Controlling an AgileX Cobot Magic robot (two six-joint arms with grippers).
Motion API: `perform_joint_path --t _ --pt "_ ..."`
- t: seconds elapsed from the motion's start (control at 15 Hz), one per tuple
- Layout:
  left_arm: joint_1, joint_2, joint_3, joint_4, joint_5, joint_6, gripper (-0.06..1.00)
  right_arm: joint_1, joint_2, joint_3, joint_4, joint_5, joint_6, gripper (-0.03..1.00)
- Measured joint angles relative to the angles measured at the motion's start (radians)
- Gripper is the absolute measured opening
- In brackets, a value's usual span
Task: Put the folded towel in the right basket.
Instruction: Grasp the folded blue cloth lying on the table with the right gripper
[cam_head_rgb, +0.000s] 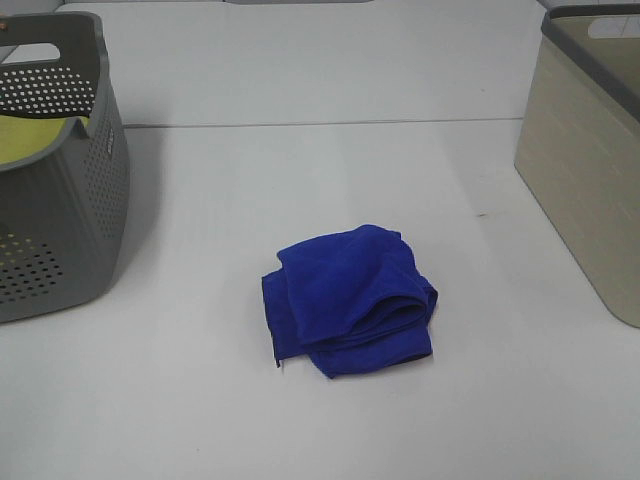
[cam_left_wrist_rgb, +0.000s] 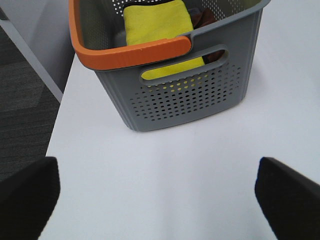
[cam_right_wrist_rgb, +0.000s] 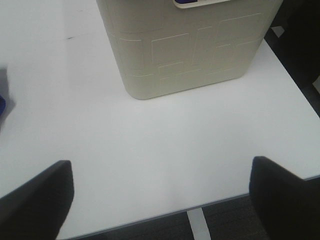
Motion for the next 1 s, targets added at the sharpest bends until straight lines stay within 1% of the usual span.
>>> perform_joint_path --t 1.0 --pt "0.0 0.0 0.0 0.0 0.0 0.0 0.99 0.0 0.0 0.0 0.001 0.0 0.0 0.91"
